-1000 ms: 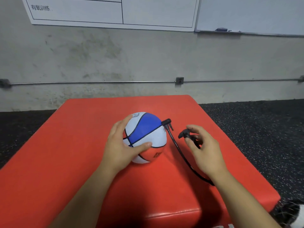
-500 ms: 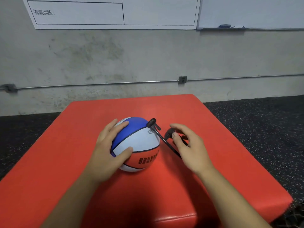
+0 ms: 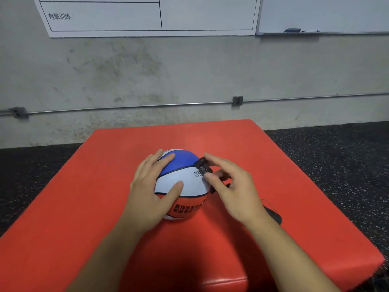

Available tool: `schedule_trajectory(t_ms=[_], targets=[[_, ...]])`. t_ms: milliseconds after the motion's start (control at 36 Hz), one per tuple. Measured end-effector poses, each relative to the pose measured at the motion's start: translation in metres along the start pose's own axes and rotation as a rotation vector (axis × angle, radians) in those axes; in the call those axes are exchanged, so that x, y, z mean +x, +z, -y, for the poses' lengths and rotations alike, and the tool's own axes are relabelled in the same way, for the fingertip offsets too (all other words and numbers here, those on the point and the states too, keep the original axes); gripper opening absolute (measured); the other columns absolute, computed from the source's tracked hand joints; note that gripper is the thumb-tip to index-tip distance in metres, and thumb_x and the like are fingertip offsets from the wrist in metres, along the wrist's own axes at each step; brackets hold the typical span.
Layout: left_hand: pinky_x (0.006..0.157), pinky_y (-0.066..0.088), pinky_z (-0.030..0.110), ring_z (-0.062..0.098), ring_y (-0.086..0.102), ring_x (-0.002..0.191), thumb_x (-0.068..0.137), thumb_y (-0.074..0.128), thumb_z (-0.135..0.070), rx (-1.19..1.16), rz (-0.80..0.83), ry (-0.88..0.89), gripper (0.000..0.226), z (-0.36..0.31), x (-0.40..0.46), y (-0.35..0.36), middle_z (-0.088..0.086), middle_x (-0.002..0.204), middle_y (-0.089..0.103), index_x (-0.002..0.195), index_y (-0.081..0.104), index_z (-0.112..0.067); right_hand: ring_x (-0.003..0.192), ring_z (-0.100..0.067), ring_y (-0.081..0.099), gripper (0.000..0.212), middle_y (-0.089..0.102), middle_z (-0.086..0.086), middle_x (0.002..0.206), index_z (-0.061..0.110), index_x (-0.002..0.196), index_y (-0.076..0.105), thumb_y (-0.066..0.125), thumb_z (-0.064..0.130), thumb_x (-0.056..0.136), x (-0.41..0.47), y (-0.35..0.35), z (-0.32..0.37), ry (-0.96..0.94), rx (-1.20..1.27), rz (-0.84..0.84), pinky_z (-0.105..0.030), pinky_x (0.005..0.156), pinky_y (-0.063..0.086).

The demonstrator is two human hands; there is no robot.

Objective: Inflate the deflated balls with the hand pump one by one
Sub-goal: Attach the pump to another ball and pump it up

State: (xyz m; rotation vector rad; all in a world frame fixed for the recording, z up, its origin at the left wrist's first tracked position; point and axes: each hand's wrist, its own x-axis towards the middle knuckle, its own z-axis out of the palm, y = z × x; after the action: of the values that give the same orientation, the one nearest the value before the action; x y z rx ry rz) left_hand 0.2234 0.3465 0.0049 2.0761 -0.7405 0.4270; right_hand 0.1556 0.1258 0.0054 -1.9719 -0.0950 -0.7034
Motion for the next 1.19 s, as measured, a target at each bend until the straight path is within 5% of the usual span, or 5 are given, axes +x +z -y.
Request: schedule_trajectory(t_ms=[306,528,750,1000,1194], targets=[[0.12,0.011,0.017,-0.001,0.011,0.157,0.08,0.067,-0.069,0.0,0.071,-0.009,0.081,0.001,-0.006,-0.003,-0.027,0.168,0.022,0.154,0.043,-0.046,0.084,-0.013,0.064,0.039,0.07,0.018,0.12,0.033,0.14,0.065,0.065,0.02,0.103,0.002,-0.002,-0.002,-0.072,-0.151,0.035,-0.025,0.085,0.052],[0.12,0.011,0.019,-0.001,0.008,0.158,0.081,0.066,-0.069,-0.002,0.078,-0.006,0.079,-0.001,-0.007,-0.002,-0.029,0.167,0.021,0.153,0.043,-0.047,0.112,0.001,0.066,0.034,0.071,0.019,0.124,0.031,0.138,0.066,0.056,0.028,0.105,-0.001,-0.006,0.002,-0.065,-0.191,0.031,-0.018,0.099,0.048],[0.123,0.015,0.028,0.004,0.009,0.16,0.082,0.068,-0.067,0.004,0.097,0.044,0.078,-0.002,-0.008,-0.002,-0.026,0.168,0.023,0.153,0.044,-0.044,0.062,-0.016,0.069,0.02,0.07,0.0,0.07,0.03,0.1,0.07,0.054,0.024,0.109,0.001,-0.005,0.007,0.033,-0.019,0.003,-0.039,0.068,0.057],[0.123,0.011,0.032,0.003,0.0,0.16,0.063,0.079,-0.077,0.01,0.094,0.037,0.1,0.002,-0.009,0.0,-0.03,0.17,0.011,0.152,0.038,-0.055,0.075,-0.005,0.062,0.023,0.067,0.016,0.082,0.035,0.107,0.073,0.07,0.048,0.088,-0.004,0.009,0.003,0.09,0.06,-0.013,-0.026,0.074,0.05],[0.123,0.014,0.034,0.001,0.0,0.159,0.062,0.079,-0.078,0.013,0.092,0.017,0.102,0.003,-0.008,0.003,-0.033,0.168,0.008,0.15,0.031,-0.063,0.085,-0.012,0.068,0.014,0.072,0.013,0.097,0.033,0.108,0.068,0.055,0.036,0.103,-0.004,0.011,0.005,-0.005,-0.054,-0.088,-0.037,0.079,0.055]])
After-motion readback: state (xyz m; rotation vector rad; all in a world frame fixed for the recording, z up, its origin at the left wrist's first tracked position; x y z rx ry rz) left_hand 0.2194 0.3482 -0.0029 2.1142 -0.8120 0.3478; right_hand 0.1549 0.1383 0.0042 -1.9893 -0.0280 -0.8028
